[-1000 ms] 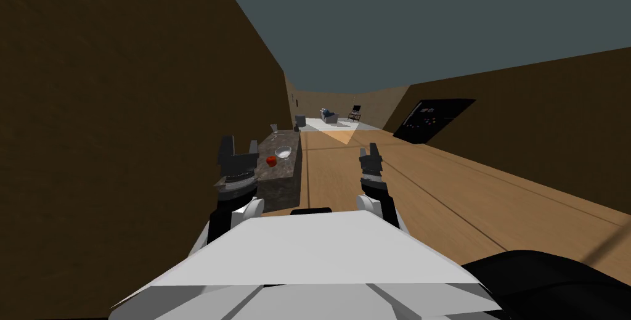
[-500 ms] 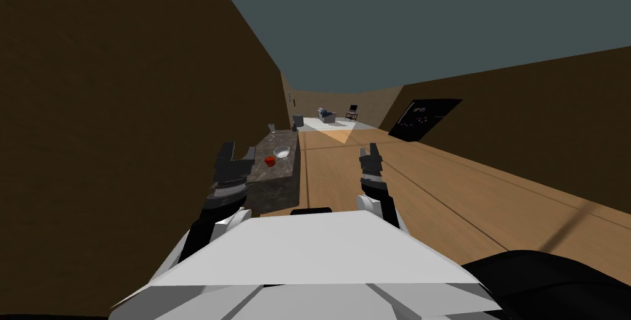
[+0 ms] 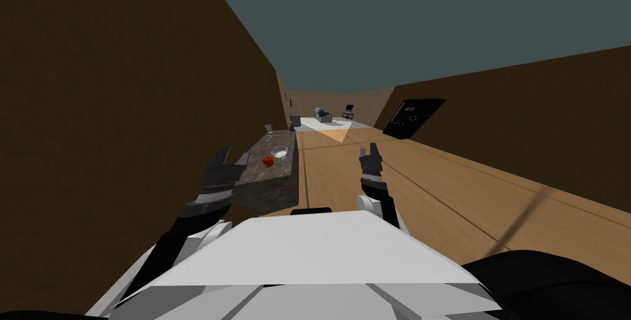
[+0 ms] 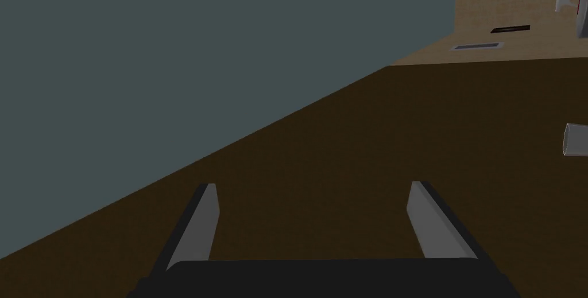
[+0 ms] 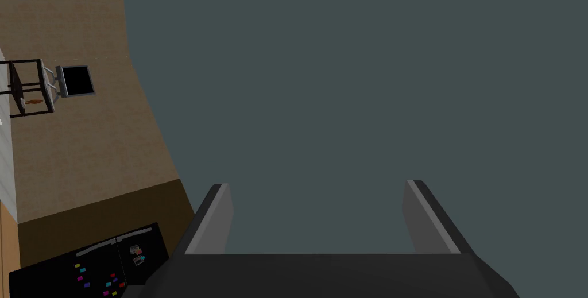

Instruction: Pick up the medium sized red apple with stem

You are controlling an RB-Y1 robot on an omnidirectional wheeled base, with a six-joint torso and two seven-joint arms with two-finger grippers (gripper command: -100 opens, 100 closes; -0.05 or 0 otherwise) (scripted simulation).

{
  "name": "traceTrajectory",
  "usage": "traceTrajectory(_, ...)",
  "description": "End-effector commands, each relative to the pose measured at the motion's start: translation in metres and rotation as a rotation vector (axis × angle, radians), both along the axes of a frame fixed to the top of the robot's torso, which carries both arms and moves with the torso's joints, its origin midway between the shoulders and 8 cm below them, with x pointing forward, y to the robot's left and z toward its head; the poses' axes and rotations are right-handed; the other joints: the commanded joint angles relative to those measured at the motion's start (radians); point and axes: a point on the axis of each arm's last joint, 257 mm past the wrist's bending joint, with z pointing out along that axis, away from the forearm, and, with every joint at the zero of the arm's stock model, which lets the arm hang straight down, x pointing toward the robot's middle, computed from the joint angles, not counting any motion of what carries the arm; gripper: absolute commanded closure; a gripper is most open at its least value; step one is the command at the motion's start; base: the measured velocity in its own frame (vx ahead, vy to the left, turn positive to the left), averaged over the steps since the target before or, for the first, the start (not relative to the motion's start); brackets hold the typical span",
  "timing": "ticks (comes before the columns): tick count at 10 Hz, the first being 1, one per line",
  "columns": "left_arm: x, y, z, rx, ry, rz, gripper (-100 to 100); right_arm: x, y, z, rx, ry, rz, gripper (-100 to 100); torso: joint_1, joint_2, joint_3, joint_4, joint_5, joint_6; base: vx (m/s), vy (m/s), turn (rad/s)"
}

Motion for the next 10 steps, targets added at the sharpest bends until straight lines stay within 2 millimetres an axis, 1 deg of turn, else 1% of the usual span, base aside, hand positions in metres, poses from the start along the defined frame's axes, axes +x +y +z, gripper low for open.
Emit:
traceTrajectory(1, -0.003, 0.014, -0.011, 0.008, 0.064, 0.006, -100, 0.000, 0.000, 0.000, 0.000, 0.000, 0.000, 0, 0.000, 0.000, 0.000, 0.000, 0.000, 0.000, -0.030, 0.013, -0.101)
traceTrajectory(2, -0.005, 0.027, -0.017, 0.008, 0.111, 0.018, -100, 0.000, 0.000, 0.000, 0.000, 0.000, 0.000, 0, 0.000, 0.000, 0.000, 0.000, 0.000, 0.000, -0.041, 0.020, -0.150)
traceTrajectory(3, -0.007, 0.028, -0.023, 0.011, 0.131, 0.019, -100, 0.000, 0.000, 0.000, 0.000, 0.000, 0.000, 0, 0.000, 0.000, 0.000, 0.000, 0.000, 0.000, -0.033, 0.019, -0.058)
traceTrajectory(5, -0.012, 0.054, -0.036, 0.014, 0.233, 0.039, -100, 0.000, 0.000, 0.000, 0.000, 0.000, 0.000, 0, 0.000, 0.000, 0.000, 0.000, 0.000, 0.000, -0.037, 0.014, -0.149)
traceTrajectory(6, -0.014, 0.056, -0.041, 0.014, 0.254, 0.040, -100, 0.000, 0.000, 0.000, 0.000, 0.000, 0.000, 0, 0.000, 0.000, 0.000, 0.000, 0.000, 0.001, -0.034, 0.021, -0.076)
traceTrajectory(7, -0.015, 0.067, -0.044, 0.014, 0.296, 0.044, -100, 0.000, 0.000, 0.000, 0.000, 0.000, 0.000, 0, 0.000, 0.000, 0.000, 0.000, 0.000, 0.000, -0.034, 0.013, -0.119)
traceTrajectory(8, -0.019, 0.069, -0.050, 0.013, 0.318, 0.052, -100, 0.000, 0.000, 0.000, 0.000, 0.000, 0.000, 0, 0.000, 0.000, 0.000, 0.000, 0.000, 0.000, -0.024, 0.011, -0.069)
traceTrajectory(9, -0.021, 0.081, -0.055, 0.012, 0.369, 0.059, -100, 0.000, 0.000, 0.000, 0.000, 0.000, 0.000, 0, -0.001, -0.001, -0.001, 0.000, 0.000, 0.000, -0.023, 0.011, -0.159)
traceTrajectory(10, -0.023, 0.083, -0.059, 0.012, 0.382, 0.063, -100, 0.000, 0.000, 0.000, 0.000, 0.000, 0.000, 0, 0.000, -0.001, -0.001, 0.000, 0.000, 0.001, -0.019, 0.012, -0.056)
